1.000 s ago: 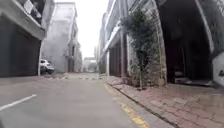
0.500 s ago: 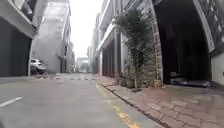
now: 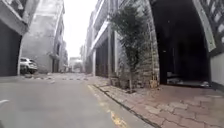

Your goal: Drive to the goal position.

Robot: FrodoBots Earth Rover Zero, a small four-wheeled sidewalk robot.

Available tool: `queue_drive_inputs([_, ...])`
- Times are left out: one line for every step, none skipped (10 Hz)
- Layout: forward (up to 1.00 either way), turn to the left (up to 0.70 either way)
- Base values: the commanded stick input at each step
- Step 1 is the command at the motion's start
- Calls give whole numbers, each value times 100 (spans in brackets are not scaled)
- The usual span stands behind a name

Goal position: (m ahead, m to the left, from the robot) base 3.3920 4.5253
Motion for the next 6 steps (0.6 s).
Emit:
queue_drive_inputs([46,-46])
queue_drive_inputs([46,-46])
queue_drive_inputs([46,-46])
queue_drive_inputs([46,-46])
queue_drive_inputs([46,-46])
queue_drive_inputs([46,-46])
